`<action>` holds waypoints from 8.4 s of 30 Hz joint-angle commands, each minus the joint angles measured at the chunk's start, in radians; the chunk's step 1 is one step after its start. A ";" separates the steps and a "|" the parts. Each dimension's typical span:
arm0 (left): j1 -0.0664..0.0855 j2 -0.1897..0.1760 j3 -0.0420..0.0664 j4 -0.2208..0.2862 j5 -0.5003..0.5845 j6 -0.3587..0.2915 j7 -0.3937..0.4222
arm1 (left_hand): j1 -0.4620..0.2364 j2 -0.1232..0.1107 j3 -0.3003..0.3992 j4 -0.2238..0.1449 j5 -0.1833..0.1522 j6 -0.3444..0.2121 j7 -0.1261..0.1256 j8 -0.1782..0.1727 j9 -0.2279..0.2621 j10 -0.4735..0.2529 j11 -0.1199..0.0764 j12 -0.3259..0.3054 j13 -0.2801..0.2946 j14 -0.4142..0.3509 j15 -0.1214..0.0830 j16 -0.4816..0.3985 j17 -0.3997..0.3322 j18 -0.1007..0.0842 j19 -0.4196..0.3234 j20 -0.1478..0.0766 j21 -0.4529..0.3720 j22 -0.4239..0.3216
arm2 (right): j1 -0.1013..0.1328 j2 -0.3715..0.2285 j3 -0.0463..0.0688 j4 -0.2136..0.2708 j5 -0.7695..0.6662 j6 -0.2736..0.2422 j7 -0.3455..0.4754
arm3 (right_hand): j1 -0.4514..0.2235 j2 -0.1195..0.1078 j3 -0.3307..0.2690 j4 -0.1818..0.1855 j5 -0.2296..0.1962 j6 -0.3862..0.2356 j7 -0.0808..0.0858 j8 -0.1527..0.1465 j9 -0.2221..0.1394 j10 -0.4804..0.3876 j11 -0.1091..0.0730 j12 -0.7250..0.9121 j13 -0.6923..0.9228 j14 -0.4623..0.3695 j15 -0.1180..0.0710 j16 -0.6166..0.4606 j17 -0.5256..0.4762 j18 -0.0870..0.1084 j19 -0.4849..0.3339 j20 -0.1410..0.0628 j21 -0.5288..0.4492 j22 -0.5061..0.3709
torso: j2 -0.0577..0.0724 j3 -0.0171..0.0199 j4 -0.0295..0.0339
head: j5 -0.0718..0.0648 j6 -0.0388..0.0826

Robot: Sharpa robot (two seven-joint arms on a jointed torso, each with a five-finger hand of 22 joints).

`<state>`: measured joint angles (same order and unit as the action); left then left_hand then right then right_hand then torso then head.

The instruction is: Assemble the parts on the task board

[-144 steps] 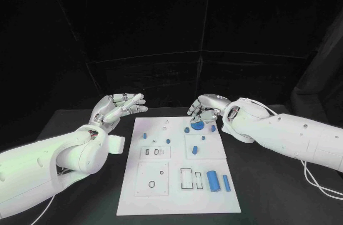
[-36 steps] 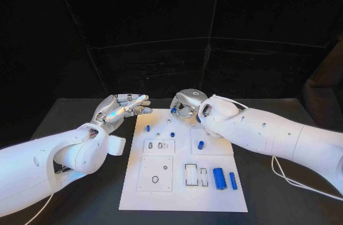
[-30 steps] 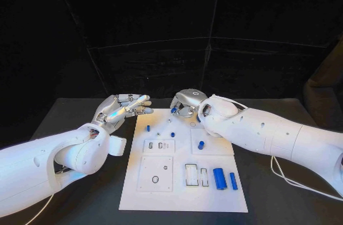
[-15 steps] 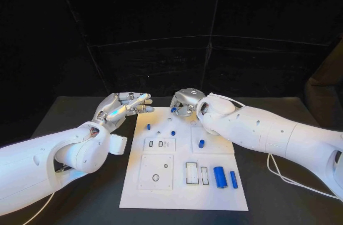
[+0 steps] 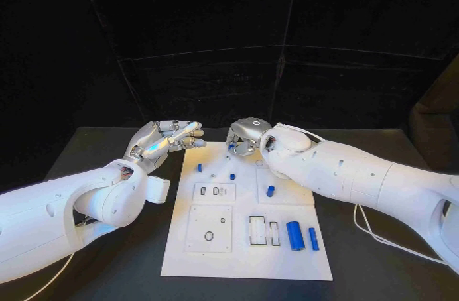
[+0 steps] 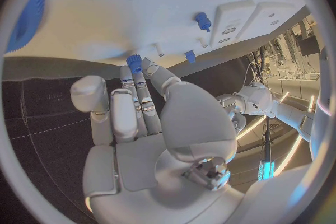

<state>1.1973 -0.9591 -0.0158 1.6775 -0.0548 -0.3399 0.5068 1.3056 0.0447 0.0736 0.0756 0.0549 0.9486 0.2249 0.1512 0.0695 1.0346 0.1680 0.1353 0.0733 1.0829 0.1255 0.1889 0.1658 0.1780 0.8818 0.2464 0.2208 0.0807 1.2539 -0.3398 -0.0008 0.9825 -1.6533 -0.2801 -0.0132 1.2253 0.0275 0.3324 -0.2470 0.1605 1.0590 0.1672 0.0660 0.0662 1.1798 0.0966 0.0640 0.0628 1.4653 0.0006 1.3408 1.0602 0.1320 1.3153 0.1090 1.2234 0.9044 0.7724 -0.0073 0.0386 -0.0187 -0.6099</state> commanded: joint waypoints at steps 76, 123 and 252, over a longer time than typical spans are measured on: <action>0.003 0.009 0.000 -0.045 0.000 0.050 -0.008 | 0.002 0.017 0.008 -0.011 0.006 0.006 0.000 -0.009 0.000 0.011 0.002 -0.008 -0.001 0.005 0.003 -0.011 0.006 0.007 0.013 0.000 -0.007 -0.005 | 0.001 -0.319 -0.002 0.241 0.198 0.084 -0.213 | 0.127 -0.045 -0.425 0.378 0.078 -0.226 0.011 0.079 0.004 0.227 -0.008 1.331 1.278 0.079 0.008 0.186 0.373 -0.063 0.112 0.002 0.196 0.315 | -0.007 0.0030 -0.0324 | -0.006 0.015; 0.003 0.015 0.000 -0.053 0.000 0.107 -0.066 | 0.014 0.015 0.019 -0.032 0.006 0.001 0.003 -0.019 -0.001 0.007 0.005 -0.020 -0.003 0.003 0.005 -0.022 0.009 0.007 0.015 0.000 -0.013 -0.009 | 0.000 -0.297 -0.002 0.244 0.102 0.100 -0.227 | 0.208 0.008 -0.357 0.313 0.026 -0.124 -0.012 0.135 0.013 0.281 -0.027 1.391 1.361 0.086 -0.006 0.201 0.418 -0.071 0.126 -0.008 0.221 0.360 | -0.007 0.0042 -0.0324 | -0.004 0.011; 0.004 0.014 0.000 -0.066 0.000 0.102 -0.071 | 0.020 0.019 0.051 -0.060 0.006 -0.006 0.009 -0.033 -0.002 -0.002 0.011 -0.038 -0.006 -0.002 0.010 -0.042 0.013 0.006 0.013 0.003 -0.026 -0.013 | -0.030 -0.122 -0.009 0.279 0.025 -0.175 -0.215 | -0.032 -0.028 -0.390 0.486 0.181 -0.172 0.012 0.002 0.003 0.288 -0.005 1.382 1.382 0.088 0.013 0.202 0.431 -0.088 0.160 0.009 0.261 0.450 | -0.008 0.0056 -0.0330 | 0.019 -0.011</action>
<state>1.2001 -0.9447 -0.0162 1.6105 -0.0541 -0.2419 0.4293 1.3185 0.0656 0.1240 0.0200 0.0549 0.9450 0.2284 0.1241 0.0693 1.0344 0.1752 0.1027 0.0690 1.0793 0.1290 0.1527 0.1777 0.1776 0.8906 0.2484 0.1995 0.0692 1.2215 -0.4563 -0.0104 1.2558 -1.6716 -0.3258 -0.2932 1.1905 0.0000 -0.0598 0.2434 0.3376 0.8923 0.1771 0.0738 0.0705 1.4631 0.0895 1.4484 1.3080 1.4686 0.0107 1.5430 1.3073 0.0541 1.4671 0.1145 1.4789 1.3074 0.7650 -0.0009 0.0049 0.0028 -0.6227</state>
